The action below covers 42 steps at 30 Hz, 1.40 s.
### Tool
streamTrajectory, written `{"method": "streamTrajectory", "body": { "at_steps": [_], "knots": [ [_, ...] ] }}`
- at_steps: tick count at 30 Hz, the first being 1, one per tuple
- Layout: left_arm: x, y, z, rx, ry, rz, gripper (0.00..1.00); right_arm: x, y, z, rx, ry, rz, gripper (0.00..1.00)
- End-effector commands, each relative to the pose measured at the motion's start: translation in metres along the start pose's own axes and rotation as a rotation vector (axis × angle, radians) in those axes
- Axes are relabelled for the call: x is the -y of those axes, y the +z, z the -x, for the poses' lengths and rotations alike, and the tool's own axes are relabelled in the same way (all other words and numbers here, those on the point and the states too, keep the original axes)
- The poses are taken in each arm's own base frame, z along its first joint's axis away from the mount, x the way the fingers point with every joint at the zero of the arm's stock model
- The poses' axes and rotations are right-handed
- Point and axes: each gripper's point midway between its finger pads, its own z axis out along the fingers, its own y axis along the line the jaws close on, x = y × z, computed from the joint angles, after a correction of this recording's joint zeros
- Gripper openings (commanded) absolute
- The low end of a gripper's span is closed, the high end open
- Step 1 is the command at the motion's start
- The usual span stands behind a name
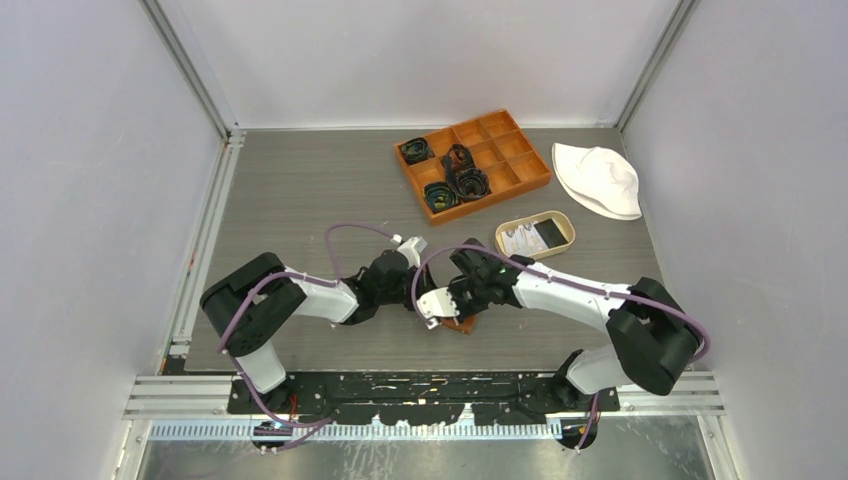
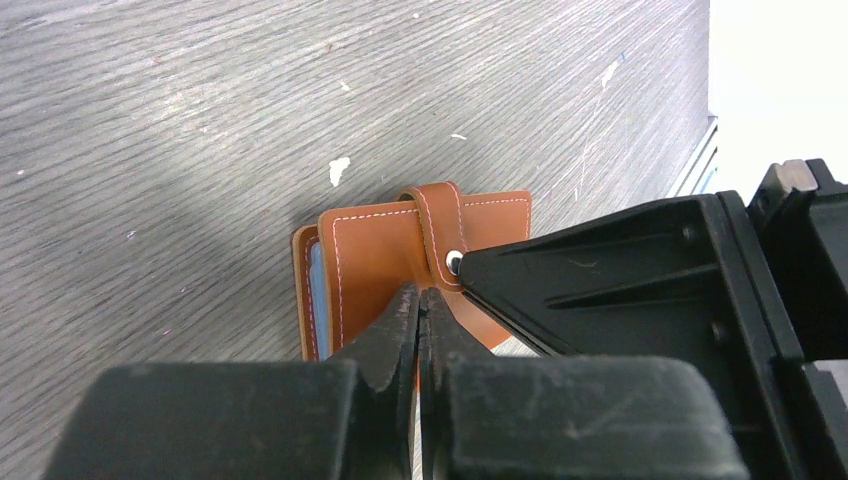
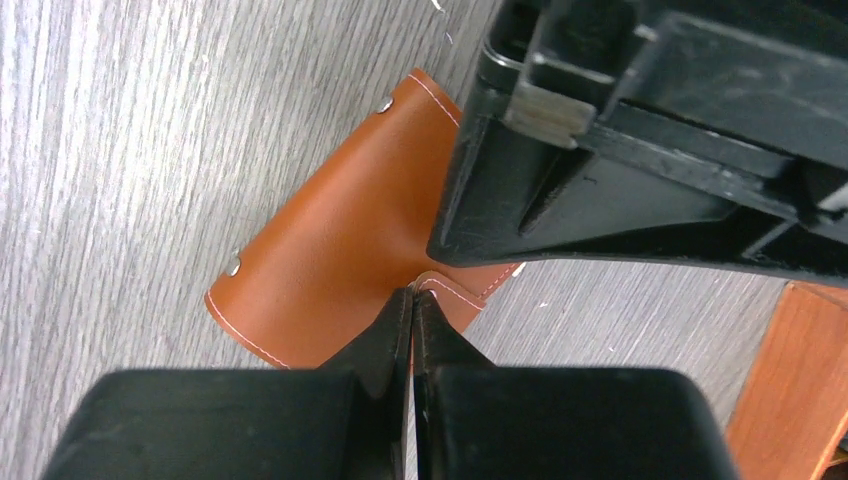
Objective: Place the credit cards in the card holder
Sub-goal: Close the card holder at the center of the board, then reset both arms
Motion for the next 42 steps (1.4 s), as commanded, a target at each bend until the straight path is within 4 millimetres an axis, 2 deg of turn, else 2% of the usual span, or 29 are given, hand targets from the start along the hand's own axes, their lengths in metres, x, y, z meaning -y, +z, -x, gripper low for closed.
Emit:
{"method": "streamTrajectory", "body": {
  "at_steps": [1, 8, 10, 12, 14, 17, 21, 24, 26, 28, 29, 30, 34, 37, 39, 42],
  "knots": [
    [-0.003, 0.0, 0.003, 0.028, 0.023, 0.006, 0.0, -0.072, 0.008, -0.031, -0.124, 0.014, 0.235, 0.01],
    [0.003, -0.003, 0.005, 0.031, 0.025, -0.013, 0.0, -0.085, 0.01, -0.042, -0.182, -0.038, 0.27, 0.01],
    [0.005, -0.005, 0.005, 0.034, 0.027, -0.021, 0.0, -0.083, 0.01, -0.042, -0.185, -0.027, 0.261, 0.01],
    [0.011, -0.009, 0.008, 0.042, 0.034, -0.036, 0.0, -0.074, 0.012, -0.036, -0.171, 0.019, 0.221, 0.01],
    [0.018, -0.016, 0.012, 0.048, 0.053, -0.046, 0.05, -0.048, 0.011, -0.019, -0.125, 0.107, 0.137, 0.18],
    [0.025, -0.029, 0.021, 0.064, 0.089, -0.026, 0.15, -0.011, -0.004, 0.001, -0.051, 0.233, 0.027, 0.36],
    [0.026, -0.051, 0.032, 0.107, 0.136, 0.024, 0.22, 0.022, -0.041, 0.008, 0.03, 0.311, -0.107, 0.53],
    [0.029, -0.071, 0.038, 0.132, 0.182, 0.049, 0.25, 0.029, -0.075, 0.01, 0.101, 0.351, -0.177, 0.65],
    [0.035, -0.088, 0.044, 0.168, 0.208, 0.048, 0.25, 0.034, -0.098, 0.008, 0.125, 0.366, -0.245, 0.77],
    [0.041, -0.105, 0.05, 0.2, 0.233, 0.043, 0.26, 0.046, -0.129, 0.004, 0.138, 0.427, -0.363, 0.88],
    [0.045, -0.114, 0.052, 0.215, 0.245, 0.04, 0.3, 0.053, -0.147, 0.003, 0.151, 0.476, -0.432, 0.96],
    [0.049, -0.123, 0.056, 0.239, 0.255, 0.035, 0.35, 0.061, -0.166, 0.001, 0.168, 0.529, -0.501, 0.99],
    [0.067, -0.158, 0.07, 0.342, 0.303, -0.009, 0.65, 0.091, -0.236, -0.012, 0.283, 0.912, -0.822, 0.99],
    [0.081, -0.19, 0.084, 0.433, 0.303, -0.027, 0.88, 0.096, -0.268, -0.012, 0.34, 1.066, -0.953, 1.0],
    [0.092, -0.213, 0.091, 0.481, 0.309, -0.044, 0.97, 0.092, -0.283, 0.002, 0.379, 1.08, -0.943, 1.0],
    [0.112, -0.248, 0.097, 0.538, 0.323, -0.096, 0.99, 0.084, -0.301, 0.031, 0.447, 1.046, -0.87, 1.0]
  ]
}}
